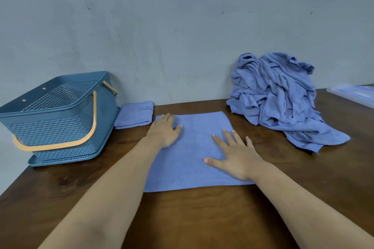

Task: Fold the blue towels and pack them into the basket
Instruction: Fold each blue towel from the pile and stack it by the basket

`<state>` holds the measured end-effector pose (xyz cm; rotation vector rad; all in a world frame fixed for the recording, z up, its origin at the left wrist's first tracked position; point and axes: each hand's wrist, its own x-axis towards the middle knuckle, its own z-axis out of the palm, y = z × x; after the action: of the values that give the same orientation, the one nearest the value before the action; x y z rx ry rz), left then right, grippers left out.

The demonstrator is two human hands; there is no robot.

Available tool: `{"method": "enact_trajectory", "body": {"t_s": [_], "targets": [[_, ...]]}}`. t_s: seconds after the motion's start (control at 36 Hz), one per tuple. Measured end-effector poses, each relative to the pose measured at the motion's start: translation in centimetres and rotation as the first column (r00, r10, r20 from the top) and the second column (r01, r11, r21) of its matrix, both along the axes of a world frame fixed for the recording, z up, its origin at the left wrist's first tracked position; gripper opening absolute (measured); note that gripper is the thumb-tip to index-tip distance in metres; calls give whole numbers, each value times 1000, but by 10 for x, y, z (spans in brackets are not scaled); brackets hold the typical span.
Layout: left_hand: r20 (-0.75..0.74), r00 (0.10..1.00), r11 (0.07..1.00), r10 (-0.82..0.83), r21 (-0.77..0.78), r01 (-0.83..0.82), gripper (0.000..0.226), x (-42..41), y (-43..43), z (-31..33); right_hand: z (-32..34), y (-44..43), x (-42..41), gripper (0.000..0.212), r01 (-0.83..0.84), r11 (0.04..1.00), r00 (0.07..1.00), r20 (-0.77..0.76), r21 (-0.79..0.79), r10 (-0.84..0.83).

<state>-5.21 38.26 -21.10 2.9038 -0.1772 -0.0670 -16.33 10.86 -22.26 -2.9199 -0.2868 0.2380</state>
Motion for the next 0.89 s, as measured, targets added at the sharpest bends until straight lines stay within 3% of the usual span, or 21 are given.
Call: {"method": "enact_trajectory", "body": {"t_s": [0.14, 0.25, 0.31, 0.39, 0.47, 0.58, 0.89], "targets": [[-103, 994, 998, -23, 61, 29, 74, 8, -1, -6, 1, -1, 1, 114, 2, 1000, 1000, 4, -4, -2], [34, 999, 991, -11, 135, 7, 66, -17, -8, -3, 2, 0, 0, 114, -4, 1000, 1000, 8, -12, 4], [78, 995, 995, -68, 78, 62, 63, -48, -21, -3, 2, 1, 0, 114, -7, 1000, 1000, 3, -13, 7], [9, 983, 983, -181, -42, 181, 66, -105, -35, -7, 3, -1, -1, 109, -26, 998, 999, 43, -62, 29], [-9, 978, 978, -210, -6, 210, 71, -140, -31, -14, 6, 11, -11, 88, -110, 983, 973, 184, -144, 136], [3, 982, 981, -187, 50, 186, 64, -155, -20, -16, -2, 44, -38, 73, -202, 979, 975, 88, -30, 204], [-29, 990, 989, -139, 56, 140, 74, -172, 26, -18, -6, -23, -53, 77, -118, 993, 992, 59, 31, 116]]}}
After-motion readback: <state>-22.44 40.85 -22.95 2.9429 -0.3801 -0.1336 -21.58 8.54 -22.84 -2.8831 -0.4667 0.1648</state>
